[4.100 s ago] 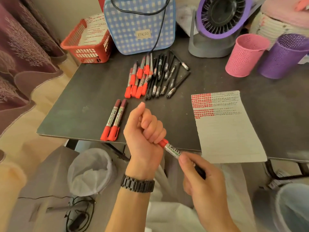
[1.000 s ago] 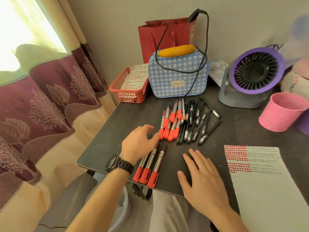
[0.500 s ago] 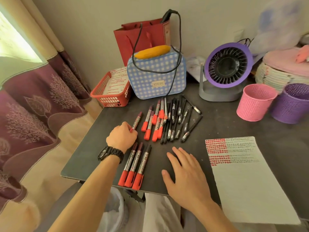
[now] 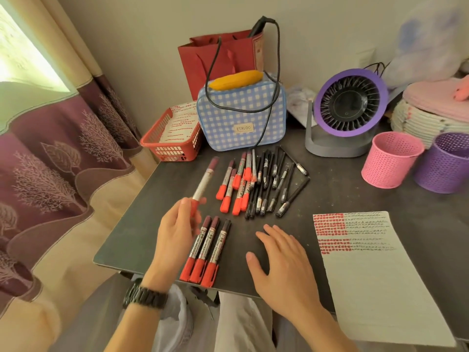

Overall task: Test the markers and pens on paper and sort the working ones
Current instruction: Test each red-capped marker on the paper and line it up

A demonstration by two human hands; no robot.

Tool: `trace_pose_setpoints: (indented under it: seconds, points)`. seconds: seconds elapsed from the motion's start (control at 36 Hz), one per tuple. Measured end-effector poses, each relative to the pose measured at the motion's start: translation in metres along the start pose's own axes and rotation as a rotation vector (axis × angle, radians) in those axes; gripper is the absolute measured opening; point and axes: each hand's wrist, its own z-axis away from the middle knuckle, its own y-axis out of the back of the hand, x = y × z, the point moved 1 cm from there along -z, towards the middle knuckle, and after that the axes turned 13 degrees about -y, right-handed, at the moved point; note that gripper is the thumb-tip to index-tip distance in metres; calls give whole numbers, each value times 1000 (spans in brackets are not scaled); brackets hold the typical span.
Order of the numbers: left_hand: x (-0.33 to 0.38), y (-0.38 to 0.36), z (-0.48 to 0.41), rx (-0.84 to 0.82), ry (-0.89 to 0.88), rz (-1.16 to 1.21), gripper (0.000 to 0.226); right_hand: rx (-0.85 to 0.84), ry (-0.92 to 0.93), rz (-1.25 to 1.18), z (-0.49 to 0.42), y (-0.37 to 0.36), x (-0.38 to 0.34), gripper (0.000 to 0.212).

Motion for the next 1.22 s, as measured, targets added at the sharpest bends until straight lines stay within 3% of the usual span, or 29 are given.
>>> trace_pose_setpoints:
  seconds: [0.08, 0.22, 0.31, 0.39, 0.5, 0.61, 0.67, 0.72, 0.81, 0.89, 1.08, 1.22]
  points:
    - [17, -10, 35, -33, 33, 19, 56, -57, -54, -223, 2, 11, -2, 59]
    - [26, -29, 76, -137, 126, 99, 67, -424, -219, -1100, 13, 48, -2, 66]
    - [26, -40, 94, -288, 253, 162, 71, -498, -247, -1371, 20, 64, 2, 57]
    - [26, -52, 108, -409, 303, 145, 71, -372, -251, -1344, 28, 74, 5, 35]
    - [30, -66, 124, -374, 181, 43, 66, -157, -251, -1194, 41, 84, 12, 28]
    - [40, -82, 130, -383, 111, -10, 59, -83, -249, -1124, 54, 88, 21, 19]
    - [45, -90, 130, -379, 37, -71, 55, -89, -276, -1209, 59, 87, 24, 12]
    - [52, -98, 134, -380, -49, -173, 52, -161, -356, -1476, 63, 89, 24, 8]
    - [60, -107, 140, -326, -276, -528, 44, -185, -531, -1881, 65, 89, 24, 15]
    - [64, -121, 152, -320, -299, -569, 38, -61, -699, -2048, 65, 89, 22, 28]
    - [63, -139, 168, -314, -358, -458, 35, 65, -882, -1949, 65, 97, 30, 51]
    - [70, -141, 169, -388, -269, -403, 41, -57, -735, -1913, 57, 112, 33, 46]
